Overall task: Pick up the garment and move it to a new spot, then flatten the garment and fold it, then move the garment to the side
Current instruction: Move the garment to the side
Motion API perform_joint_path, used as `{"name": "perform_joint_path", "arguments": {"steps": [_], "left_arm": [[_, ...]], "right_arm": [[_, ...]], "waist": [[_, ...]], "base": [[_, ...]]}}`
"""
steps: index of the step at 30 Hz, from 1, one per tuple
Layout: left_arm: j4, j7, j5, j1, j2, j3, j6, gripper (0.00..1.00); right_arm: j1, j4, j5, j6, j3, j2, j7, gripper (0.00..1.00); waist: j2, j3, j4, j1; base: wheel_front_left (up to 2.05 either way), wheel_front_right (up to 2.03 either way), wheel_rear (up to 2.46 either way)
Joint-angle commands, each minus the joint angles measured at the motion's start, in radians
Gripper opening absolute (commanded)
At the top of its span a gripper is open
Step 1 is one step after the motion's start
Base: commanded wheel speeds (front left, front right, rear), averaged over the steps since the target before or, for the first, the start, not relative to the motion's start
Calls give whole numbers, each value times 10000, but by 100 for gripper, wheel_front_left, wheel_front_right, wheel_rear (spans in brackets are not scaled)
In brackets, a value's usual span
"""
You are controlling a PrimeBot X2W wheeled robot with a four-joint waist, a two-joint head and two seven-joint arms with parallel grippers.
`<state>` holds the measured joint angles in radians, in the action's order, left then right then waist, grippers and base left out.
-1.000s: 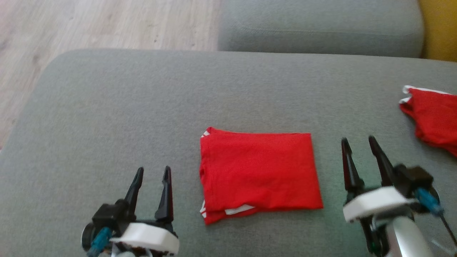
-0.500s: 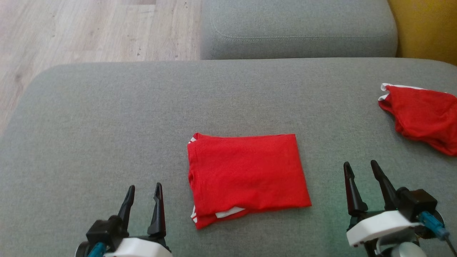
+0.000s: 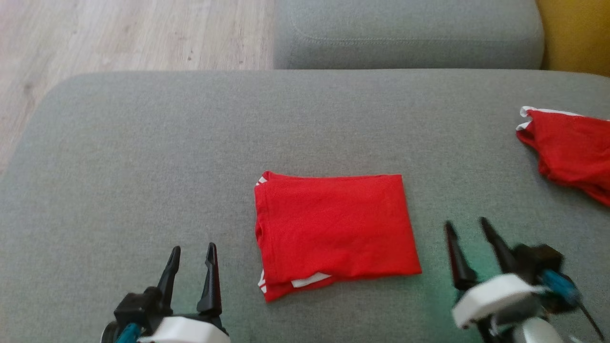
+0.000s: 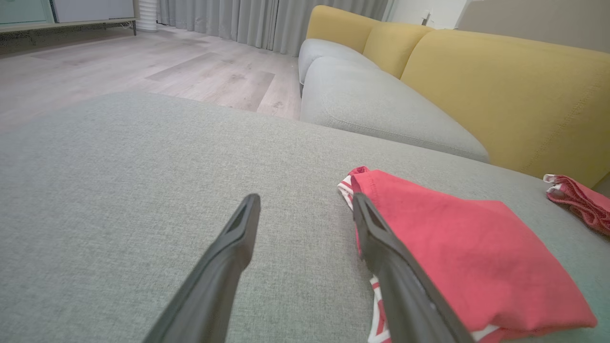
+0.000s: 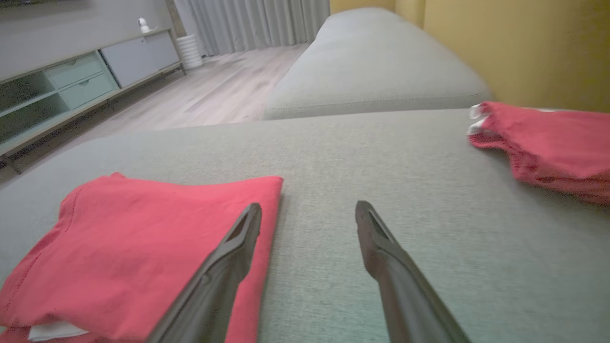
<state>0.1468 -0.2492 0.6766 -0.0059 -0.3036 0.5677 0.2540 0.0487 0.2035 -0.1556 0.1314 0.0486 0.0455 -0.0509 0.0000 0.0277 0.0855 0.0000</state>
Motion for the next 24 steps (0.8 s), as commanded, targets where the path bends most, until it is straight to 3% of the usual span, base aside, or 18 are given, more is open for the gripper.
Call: {"name": "perform_joint_path", "arguments": {"steps": [1,12,22,23,24], "left_arm": [[-264,-117,-93,-473,-36,-435,-28,100],[-345,-123,-199,-774,363,-675,-182,100],[-104,-125,-583,-748,937,-1173,-586,100],[-77,-125,-629,-736,978,-1213,-625,100],[-48,-125,-673,-724,1018,-1250,-660,100]], "right_arm": [[-729,-276,-44,-7,431,47,253,100],[-2534,361,234,-7,948,49,4331,100],[-2855,908,-230,-7,729,266,6283,100],[-2831,958,-414,-7,683,258,6419,98],[-2806,993,-641,-7,647,239,6534,75]], "waist": [[0,100,39,0],[0,760,605,0],[0,1105,1177,0],[0,1104,1194,0],[0,1097,1204,0]], "base": [[0,0,0],[0,0,0],[0,0,0],[0,0,0],[0,0,0]]}}
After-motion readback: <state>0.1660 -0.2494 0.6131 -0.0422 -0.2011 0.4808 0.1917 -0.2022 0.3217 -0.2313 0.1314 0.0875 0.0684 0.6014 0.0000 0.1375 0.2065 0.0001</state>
